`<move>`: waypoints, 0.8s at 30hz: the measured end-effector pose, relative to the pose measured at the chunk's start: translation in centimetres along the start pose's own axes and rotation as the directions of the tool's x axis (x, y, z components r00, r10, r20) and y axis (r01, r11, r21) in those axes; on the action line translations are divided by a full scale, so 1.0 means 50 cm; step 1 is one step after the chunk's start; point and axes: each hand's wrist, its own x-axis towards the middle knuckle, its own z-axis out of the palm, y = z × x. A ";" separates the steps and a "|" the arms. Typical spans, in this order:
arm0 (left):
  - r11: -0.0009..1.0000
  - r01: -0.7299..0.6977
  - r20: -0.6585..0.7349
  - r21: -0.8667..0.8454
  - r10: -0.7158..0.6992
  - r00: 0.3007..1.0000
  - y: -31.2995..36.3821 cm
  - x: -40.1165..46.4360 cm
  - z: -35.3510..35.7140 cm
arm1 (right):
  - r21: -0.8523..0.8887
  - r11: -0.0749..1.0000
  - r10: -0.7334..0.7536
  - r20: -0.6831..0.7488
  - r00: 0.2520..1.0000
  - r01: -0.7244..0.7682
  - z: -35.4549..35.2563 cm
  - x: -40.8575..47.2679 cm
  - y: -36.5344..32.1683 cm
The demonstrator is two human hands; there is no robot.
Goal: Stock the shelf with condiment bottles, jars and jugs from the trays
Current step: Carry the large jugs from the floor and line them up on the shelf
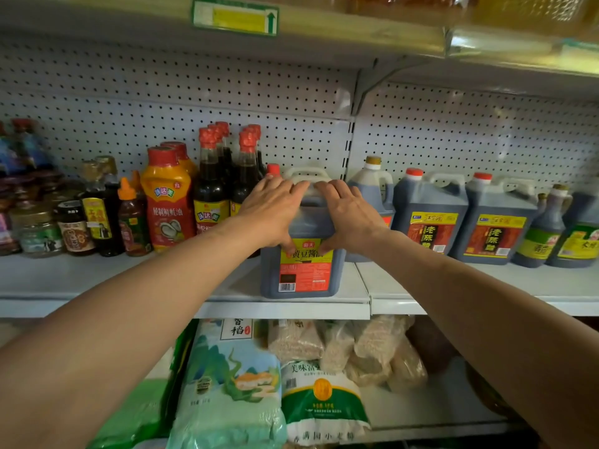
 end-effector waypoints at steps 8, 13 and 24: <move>1.000 -0.017 -0.030 -0.020 0.016 0.999 -0.012 0.030 0.017 | -0.002 1.000 0.001 -0.012 1.000 -0.001 0.012 0.026 0.013; 1.000 -0.011 -0.037 -0.021 0.010 0.999 -0.023 0.054 0.029 | -0.002 1.000 0.022 -0.022 1.000 -0.022 0.025 0.051 0.018; 1.000 0.018 -0.047 -0.011 -0.019 0.999 -0.044 0.111 0.055 | -0.010 0.999 0.042 -0.015 0.999 -0.042 0.047 0.115 0.032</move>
